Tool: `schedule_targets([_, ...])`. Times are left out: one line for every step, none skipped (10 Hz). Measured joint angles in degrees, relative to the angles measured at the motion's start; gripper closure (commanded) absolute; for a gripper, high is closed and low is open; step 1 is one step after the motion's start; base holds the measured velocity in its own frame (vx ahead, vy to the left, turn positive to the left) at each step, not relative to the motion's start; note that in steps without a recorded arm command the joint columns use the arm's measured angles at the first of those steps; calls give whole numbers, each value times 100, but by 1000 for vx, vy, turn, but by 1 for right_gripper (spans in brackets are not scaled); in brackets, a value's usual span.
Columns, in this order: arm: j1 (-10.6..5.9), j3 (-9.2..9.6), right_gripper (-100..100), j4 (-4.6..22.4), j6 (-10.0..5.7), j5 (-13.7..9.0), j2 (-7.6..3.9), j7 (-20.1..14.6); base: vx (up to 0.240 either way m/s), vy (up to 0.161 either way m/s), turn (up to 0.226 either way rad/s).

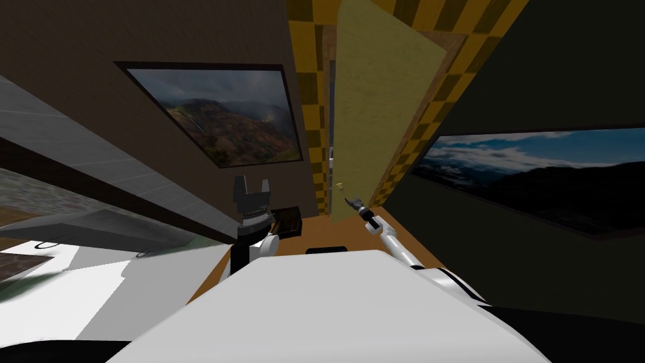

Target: Pull the door open

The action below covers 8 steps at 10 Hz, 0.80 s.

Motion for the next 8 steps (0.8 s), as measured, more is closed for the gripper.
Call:
schedule_targets([-36, -38, -100, 28, 39, 1, 53, 37, 158, -3, 133])
schedule_targets([-75, -82, -100, 76, 67, 0, 104, 95, 199, 17, 90])
schedule_targets([-116, -122, -100, 93, 121, 2, 153, 142, 201, 14, 144])
schedule_targets([-167, -172, -100, 123, 189, 6, 223, 202, 204, -17, 139])
schedule_targets([-209, -220, -100, 143, 258, 9, 298, 268, 212, -8, 131])
schedule_targets([-267, -270, -100, 176, 331, 13, 367, 331, 97, -1, 28])
schedule_targets([-277, -275, 100, 178, 347, 13, 374, 345, -11, 0, -22])
schedule_targets([-273, -269, 100, 175, 337, 13, 371, 337, -36, 4, 6])
